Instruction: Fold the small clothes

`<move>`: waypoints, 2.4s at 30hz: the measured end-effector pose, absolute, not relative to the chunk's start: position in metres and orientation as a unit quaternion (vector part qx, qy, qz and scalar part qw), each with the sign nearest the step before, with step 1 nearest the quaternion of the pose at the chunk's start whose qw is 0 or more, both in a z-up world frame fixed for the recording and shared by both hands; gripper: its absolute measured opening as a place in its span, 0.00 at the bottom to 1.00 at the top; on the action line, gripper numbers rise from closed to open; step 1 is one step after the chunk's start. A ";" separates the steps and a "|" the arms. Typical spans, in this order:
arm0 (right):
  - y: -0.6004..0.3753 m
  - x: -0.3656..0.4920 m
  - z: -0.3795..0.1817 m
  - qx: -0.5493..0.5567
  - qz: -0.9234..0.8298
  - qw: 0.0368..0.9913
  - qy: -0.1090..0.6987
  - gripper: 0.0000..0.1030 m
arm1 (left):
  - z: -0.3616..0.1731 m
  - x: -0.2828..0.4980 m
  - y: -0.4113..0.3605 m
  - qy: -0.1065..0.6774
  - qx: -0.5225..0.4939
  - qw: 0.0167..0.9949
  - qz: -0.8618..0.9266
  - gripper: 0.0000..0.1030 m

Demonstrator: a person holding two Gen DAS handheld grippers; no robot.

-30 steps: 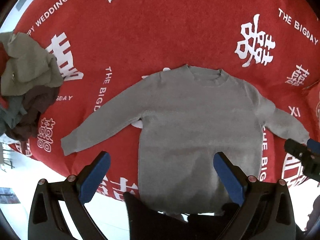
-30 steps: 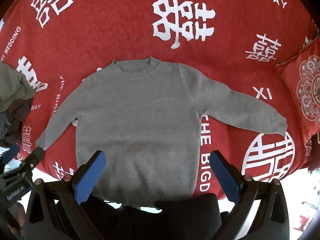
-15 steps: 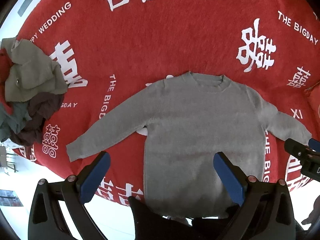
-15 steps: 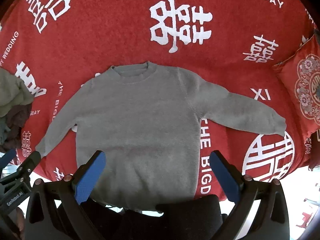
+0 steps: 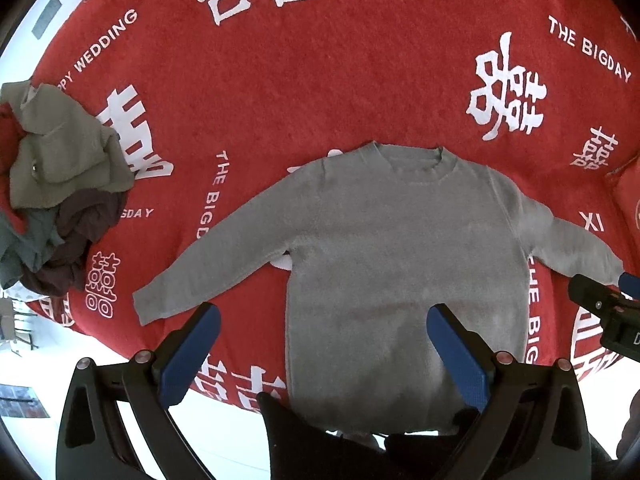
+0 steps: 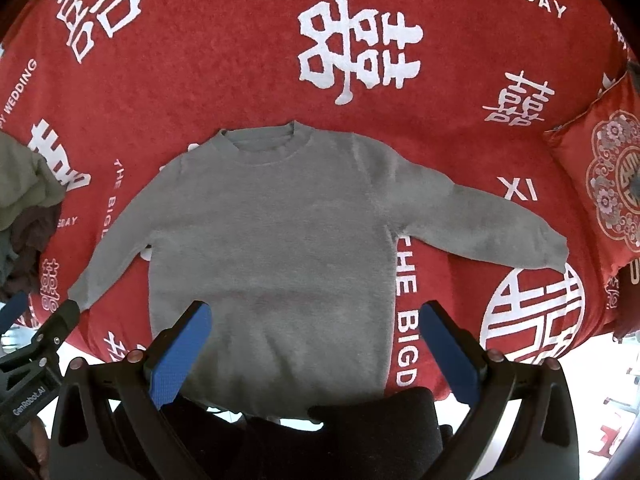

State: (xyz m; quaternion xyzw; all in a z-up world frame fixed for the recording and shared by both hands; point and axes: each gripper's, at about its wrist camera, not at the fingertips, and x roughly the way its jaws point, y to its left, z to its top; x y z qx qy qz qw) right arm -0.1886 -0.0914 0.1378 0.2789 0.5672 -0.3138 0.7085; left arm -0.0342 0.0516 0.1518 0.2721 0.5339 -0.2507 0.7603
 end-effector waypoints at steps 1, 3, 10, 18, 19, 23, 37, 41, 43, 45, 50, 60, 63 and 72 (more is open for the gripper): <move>-0.091 -0.189 0.138 0.280 -0.314 0.709 0.567 1.00 | 0.151 -0.035 0.052 0.534 0.273 0.760 -0.251 1.00; -0.091 -0.191 0.138 0.281 -0.313 0.709 0.566 1.00 | 0.150 -0.037 0.052 0.535 0.274 0.759 -0.251 1.00; -0.092 -0.195 0.139 0.281 -0.321 0.709 0.562 1.00 | 0.146 -0.039 0.056 0.542 0.273 0.755 -0.246 1.00; -0.094 -0.196 0.137 0.285 -0.322 0.706 0.562 1.00 | 0.144 -0.038 0.057 0.545 0.273 0.754 -0.244 1.00; -0.094 -0.197 0.137 0.286 -0.322 0.706 0.562 1.00 | 0.144 -0.038 0.057 0.546 0.273 0.754 -0.244 1.00; -0.095 -0.197 0.135 0.286 -0.325 0.704 0.563 1.00 | 0.144 -0.036 0.058 0.548 0.270 0.754 -0.242 1.00; -0.097 -0.204 0.134 0.286 -0.333 0.703 0.560 1.00 | 0.133 -0.022 0.071 0.566 0.254 0.751 -0.226 1.00; -0.100 -0.205 0.132 0.290 -0.336 0.701 0.558 1.00 | 0.131 -0.018 0.074 0.569 0.251 0.751 -0.221 1.00; -0.101 -0.205 0.132 0.290 -0.337 0.701 0.558 1.00 | 0.130 -0.016 0.075 0.572 0.248 0.751 -0.218 1.00; -0.101 -0.206 0.131 0.290 -0.336 0.701 0.558 1.00 | 0.128 -0.014 0.076 0.575 0.247 0.749 -0.217 1.00; -0.101 -0.205 0.131 0.284 -0.336 0.703 0.558 1.00 | 0.123 -0.009 0.077 0.583 0.243 0.745 -0.216 1.00; -0.105 -0.194 0.102 0.276 -0.330 0.698 0.572 1.00 | 0.078 0.009 0.073 0.612 0.239 0.725 -0.206 1.00; -0.104 -0.187 0.079 0.279 -0.318 0.698 0.578 1.00 | 0.053 0.016 0.071 0.623 0.237 0.719 -0.198 1.00; -0.106 -0.168 0.007 0.260 -0.293 0.701 0.596 1.00 | -0.018 0.030 0.063 0.640 0.222 0.711 -0.189 1.00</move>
